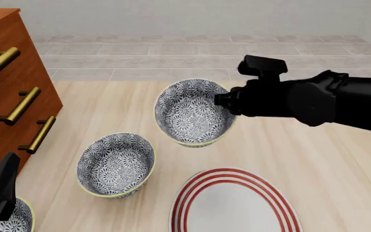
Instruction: Pick up the bowl and put it in the front on the plate.
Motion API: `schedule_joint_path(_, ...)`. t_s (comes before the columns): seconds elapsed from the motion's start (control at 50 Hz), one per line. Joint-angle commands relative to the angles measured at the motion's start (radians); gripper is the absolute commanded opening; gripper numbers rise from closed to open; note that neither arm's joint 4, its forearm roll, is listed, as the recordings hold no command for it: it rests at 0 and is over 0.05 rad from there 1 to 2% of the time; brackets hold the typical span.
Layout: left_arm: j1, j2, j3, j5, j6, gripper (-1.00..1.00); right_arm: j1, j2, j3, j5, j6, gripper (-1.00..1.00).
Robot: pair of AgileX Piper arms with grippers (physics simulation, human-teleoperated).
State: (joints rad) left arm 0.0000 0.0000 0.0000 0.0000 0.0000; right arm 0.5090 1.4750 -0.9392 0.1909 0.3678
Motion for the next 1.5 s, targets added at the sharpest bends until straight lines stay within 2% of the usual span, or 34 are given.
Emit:
schedule_joint_path(0.02, 0.000, 0.000, 0.000, 0.000, 0.000, 1.00, -0.020, -0.067, 0.046, 0.013, 0.003, -1.00)
schedule_joint_path(0.64, 0.000, 0.000, 0.000, 0.000, 0.000, 1.00, 0.026, -0.275, 0.220, 0.049, 0.074, -1.00)
schedule_joint_path(0.9, 0.000, 0.000, 0.000, 0.000, 0.000, 1.00, 0.031, -0.364, 0.276, 0.097, 0.089, -1.00)
schedule_joint_path(1.22, 0.000, 0.000, 0.000, 0.000, 0.000, 1.00, -0.004, -0.453, 0.309, 0.172, 0.088, -1.00)
schedule_joint_path(1.5, 0.000, 0.000, 0.000, 0.000, 0.000, 1.00, -0.002, -0.484, 0.342, 0.175, 0.103, -1.00)
